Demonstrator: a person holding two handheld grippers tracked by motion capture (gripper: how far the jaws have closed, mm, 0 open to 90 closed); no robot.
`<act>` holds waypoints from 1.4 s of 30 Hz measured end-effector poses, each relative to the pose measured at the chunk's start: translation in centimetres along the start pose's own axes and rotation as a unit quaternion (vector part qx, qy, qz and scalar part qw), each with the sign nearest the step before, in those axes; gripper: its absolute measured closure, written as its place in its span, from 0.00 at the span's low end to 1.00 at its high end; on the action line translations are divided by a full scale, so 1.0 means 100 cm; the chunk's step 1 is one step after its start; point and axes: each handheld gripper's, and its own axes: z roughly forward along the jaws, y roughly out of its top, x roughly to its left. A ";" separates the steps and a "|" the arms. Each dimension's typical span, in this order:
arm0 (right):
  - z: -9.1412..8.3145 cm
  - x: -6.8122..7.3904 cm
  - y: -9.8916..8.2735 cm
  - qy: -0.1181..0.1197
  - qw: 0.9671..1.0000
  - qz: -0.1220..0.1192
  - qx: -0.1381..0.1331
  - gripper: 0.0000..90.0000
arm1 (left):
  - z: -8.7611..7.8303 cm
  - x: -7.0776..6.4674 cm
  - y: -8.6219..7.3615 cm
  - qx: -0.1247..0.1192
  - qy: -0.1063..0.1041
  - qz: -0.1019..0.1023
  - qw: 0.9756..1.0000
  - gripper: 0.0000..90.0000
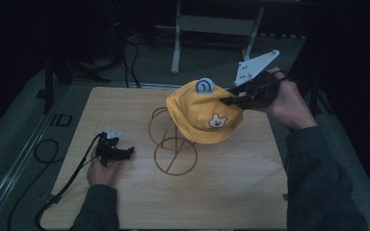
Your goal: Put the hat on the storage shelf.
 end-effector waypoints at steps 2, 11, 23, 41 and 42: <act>0.000 0.000 0.002 -0.004 1.000 -0.001 -0.001 0.85 | 0.000 0.000 0.000 0.001 0.000 0.001 1.000 0.14; 0.002 0.001 0.010 -0.014 1.000 -0.001 -0.008 0.85 | 0.000 0.000 0.000 0.000 0.000 0.001 1.000 0.14; 0.007 0.004 0.024 -0.020 1.000 -0.009 -0.020 0.84 | 0.000 0.000 0.000 0.001 0.000 0.001 1.000 0.14; 0.022 0.007 0.042 -0.013 1.000 -0.015 -0.019 0.84 | 0.000 0.000 0.000 0.000 0.000 0.000 1.000 0.14; 0.024 0.007 0.043 -0.012 1.000 -0.015 -0.016 0.84 | 0.000 0.000 0.000 0.000 0.000 0.000 1.000 0.14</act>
